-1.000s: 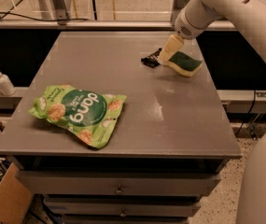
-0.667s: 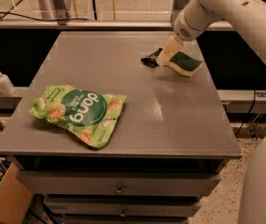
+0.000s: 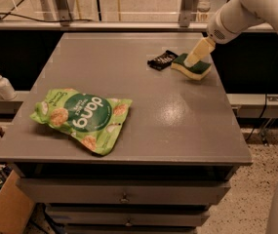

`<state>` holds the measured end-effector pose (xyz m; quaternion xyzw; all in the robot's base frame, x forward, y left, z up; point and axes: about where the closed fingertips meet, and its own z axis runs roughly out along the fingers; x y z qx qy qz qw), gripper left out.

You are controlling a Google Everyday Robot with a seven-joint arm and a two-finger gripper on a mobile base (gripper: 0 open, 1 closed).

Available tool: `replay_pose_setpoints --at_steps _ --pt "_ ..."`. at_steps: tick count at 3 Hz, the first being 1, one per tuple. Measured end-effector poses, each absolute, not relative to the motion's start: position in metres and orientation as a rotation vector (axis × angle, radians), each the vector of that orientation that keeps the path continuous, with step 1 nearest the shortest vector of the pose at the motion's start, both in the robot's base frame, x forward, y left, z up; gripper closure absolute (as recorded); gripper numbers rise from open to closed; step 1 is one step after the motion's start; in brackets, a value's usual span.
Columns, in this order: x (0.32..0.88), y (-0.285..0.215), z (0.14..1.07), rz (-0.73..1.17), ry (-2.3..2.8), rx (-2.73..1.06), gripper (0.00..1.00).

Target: Move rxbar chocolate near sponge

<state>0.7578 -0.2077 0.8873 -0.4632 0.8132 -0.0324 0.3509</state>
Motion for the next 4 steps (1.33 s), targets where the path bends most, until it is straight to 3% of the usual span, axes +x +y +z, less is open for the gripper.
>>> replay_pose_setpoints --at_steps 1,4 --pt "0.747 -0.247 0.899 -0.051 2.114 -1.128 0.0" --pt "0.674 -0.295 0.908 0.166 2.112 -1.108 0.0"
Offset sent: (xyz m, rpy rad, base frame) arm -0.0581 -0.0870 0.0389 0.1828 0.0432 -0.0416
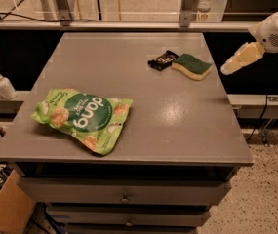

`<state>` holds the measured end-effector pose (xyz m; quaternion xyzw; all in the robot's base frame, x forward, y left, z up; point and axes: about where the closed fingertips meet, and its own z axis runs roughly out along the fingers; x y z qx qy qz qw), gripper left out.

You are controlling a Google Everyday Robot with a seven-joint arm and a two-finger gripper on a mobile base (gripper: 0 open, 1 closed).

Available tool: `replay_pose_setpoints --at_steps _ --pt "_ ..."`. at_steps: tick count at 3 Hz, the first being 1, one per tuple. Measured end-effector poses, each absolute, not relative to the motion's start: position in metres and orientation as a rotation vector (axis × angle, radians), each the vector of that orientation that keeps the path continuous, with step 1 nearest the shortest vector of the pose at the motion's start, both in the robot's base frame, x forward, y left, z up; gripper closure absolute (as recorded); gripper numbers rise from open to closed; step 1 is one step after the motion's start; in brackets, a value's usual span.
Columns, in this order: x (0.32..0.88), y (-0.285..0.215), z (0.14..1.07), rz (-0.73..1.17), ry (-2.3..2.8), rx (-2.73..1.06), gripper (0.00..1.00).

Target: Move rxbar chocolate near sponge

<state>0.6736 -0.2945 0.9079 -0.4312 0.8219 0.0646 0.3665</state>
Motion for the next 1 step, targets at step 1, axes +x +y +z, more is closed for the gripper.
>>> replay_pose_setpoints --at_steps 1 --pt "0.6736 -0.2945 0.9078 0.166 2.112 -1.108 0.0"
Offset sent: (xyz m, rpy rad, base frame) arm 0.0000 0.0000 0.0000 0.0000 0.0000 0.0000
